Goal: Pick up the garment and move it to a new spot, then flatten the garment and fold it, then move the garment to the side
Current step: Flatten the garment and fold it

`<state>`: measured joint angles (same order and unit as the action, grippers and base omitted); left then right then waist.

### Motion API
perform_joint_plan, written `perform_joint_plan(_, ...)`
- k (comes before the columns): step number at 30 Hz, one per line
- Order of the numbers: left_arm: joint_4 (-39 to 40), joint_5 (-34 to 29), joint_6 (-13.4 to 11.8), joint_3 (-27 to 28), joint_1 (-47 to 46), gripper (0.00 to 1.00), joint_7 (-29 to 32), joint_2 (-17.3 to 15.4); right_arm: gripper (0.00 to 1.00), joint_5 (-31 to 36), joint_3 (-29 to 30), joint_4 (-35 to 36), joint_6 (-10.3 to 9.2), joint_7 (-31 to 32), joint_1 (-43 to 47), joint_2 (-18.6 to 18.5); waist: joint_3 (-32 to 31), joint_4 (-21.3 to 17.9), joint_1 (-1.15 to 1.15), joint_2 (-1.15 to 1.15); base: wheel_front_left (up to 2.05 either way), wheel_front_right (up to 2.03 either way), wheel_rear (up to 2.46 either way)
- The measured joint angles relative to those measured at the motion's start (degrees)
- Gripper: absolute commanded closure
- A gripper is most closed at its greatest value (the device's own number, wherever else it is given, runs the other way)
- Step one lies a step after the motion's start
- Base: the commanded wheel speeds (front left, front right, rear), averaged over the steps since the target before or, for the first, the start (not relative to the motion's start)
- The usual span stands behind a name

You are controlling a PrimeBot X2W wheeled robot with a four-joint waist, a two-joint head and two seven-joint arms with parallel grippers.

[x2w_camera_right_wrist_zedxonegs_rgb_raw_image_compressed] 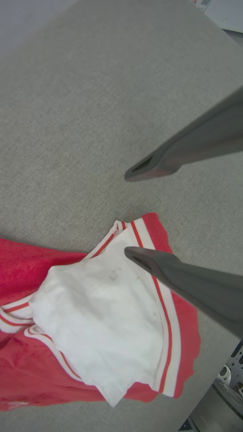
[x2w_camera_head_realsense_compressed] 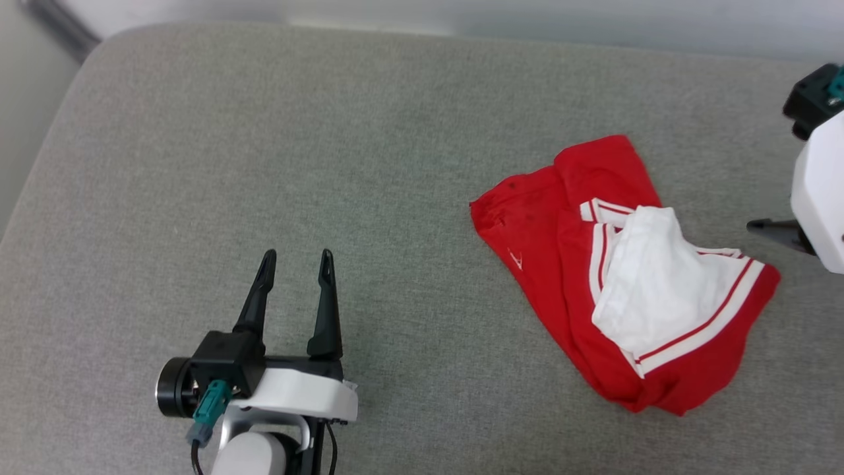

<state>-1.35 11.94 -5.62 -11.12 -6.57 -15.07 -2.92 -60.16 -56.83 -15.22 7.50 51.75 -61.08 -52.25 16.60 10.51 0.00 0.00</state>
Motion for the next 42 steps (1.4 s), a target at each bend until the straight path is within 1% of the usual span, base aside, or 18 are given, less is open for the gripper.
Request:
perform_joint_plan(4, 0.1, 0.5, -0.2, -1.2, -1.6, 0.0, 0.0, 0.0, 0.0, 0.8, -1.0, -1.5, 0.0, 1.8, 0.3, 1.3, 2.5, 1.0, 0.0, 0.0, 0.0, 0.0, 0.0)
perform_joint_plan(9, 0.0, 1.0, -0.4, -1.9, -3.3, 0.0, 0.0, 0.0, 0.0, 1.1, -2.7, -3.2, 0.0, 2.1, 3.0, 3.0, 5.2, 2.5, 0.0, 0.0, 0.0, 0.0, 0.0)
perform_joint_plan(15, -0.3, 1.4, -0.6, -2.0, -3.4, 0.0, 0.0, 0.0, 0.0, 1.1, -4.3, -3.8, -0.04, 0.6, 4.2, 2.7, 6.2, 3.5, 0.0, 0.0, 0.0, 0.0, 0.0)
perform_joint_plan(16, -0.4, 1.4, -0.7, -2.0, -3.4, 0.0, 0.0, 0.0, 0.5, 1.1, -4.6, -3.7, -0.11, 0.0, 4.2, 2.7, 6.1, 3.4, 0.0, 0.0, 0.0, 0.0, 0.0)
perform_joint_plan(17, -0.5, 1.4, -0.7, -2.0, -3.4, 0.0, 0.0, 0.0, 0.77, 1.0, -4.8, -3.6, -0.11, -0.7, 4.3, 2.7, 5.9, 3.3, 0.0, 0.0, 0.0, 0.0, 0.0)
perform_joint_plan(18, -0.7, 1.4, -0.7, -1.9, -3.4, 0.0, 0.0, 0.0, 1.0, 0.7, -5.0, -3.5, -0.11, -1.4, 4.5, 2.7, 5.6, 3.2, 0.0, 0.0, 0.0, 0.0, 0.0)
perform_joint_plan(22, -1.3, 1.3, -0.6, -1.6, -3.2, 0.0, 0.0, 0.0, 1.0, -0.4, -5.1, -3.3, 0.0, -5.3, 4.7, 3.4, 4.0, 2.5, 0.0, 0.0, 0.0, 0.0, 0.0)
perform_joint_plan(24, -1.5, 1.0, -0.5, -1.4, -3.0, 0.0, 0.0, 0.0, 1.0, -1.0, -4.5, -3.0, 0.0, -8.3, 4.5, 3.6, 2.9, 2.1, 0.0, 0.0, 0.0, 0.0, 0.0)
perform_joint_plan(28, -1.7, 0.7, -0.4, -1.1, -1.8, 0.0, 0.0, 0.0, 1.0, -2.0, -3.1, -1.5, 0.0, -12.8, 1.7, 3.8, 0.3, 1.4, 0.01, 0.0, 0.0, 0.0, 0.0)
perform_joint_plan(35, -1.7, 0.1, -0.2, -0.1, 0.3, 0.0, 0.0, 0.0, 1.0, -1.2, -1.0, -0.2, 0.0, -21.4, -3.0, 3.6, -3.8, 0.6, 0.0, 0.0, 0.0, 0.0, 0.0)
perform_joint_plan(42, -1.6, -0.3, -0.2, 0.9, 2.4, 0.0, 0.0, 0.0, 1.0, -0.4, 1.0, 1.1, 0.0, -30.0, -5.6, 5.1, -6.6, 0.6, 0.0, 0.0, 0.0, 0.0, 0.0)
